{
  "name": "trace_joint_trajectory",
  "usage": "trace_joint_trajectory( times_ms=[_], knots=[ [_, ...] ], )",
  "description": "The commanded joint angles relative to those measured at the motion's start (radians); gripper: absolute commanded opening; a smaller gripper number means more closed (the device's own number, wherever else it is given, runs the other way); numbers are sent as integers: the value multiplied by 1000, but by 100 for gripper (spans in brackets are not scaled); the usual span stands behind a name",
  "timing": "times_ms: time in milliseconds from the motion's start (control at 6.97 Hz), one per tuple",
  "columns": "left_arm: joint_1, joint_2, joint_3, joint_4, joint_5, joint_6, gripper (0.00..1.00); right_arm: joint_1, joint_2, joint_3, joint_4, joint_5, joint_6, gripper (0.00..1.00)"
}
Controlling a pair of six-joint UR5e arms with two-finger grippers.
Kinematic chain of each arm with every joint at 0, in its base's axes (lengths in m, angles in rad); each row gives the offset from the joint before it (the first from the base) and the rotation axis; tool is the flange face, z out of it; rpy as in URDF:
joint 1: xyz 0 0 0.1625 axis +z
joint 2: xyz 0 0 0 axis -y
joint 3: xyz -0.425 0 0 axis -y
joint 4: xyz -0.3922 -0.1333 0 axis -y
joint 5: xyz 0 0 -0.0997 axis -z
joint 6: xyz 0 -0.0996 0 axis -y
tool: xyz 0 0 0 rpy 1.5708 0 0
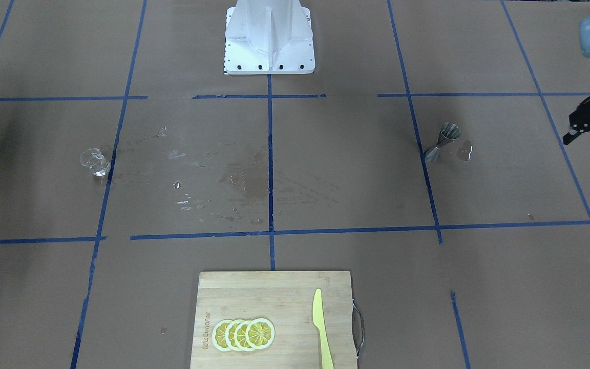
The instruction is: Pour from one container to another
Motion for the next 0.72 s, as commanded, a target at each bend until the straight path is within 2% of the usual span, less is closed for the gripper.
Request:
trace_joint_trajectory(
  times_ms=[0,143,287,430,574],
  knots=[
    [275,-10,-106,-220,316,-518,100,-62,29,5,55,-1,177,100],
    [315,-11,-155,-227,425,-566,100,-62,33,5,101,-1,180,100],
    [349,-13,-212,-245,483,-782,98,-61,31,2,118,-4,179,100],
    [420,2,-254,-253,573,-847,98,-62,33,2,120,-4,179,100],
    [542,24,-278,-253,771,-958,96,-61,36,9,120,-4,179,100]
  ],
)
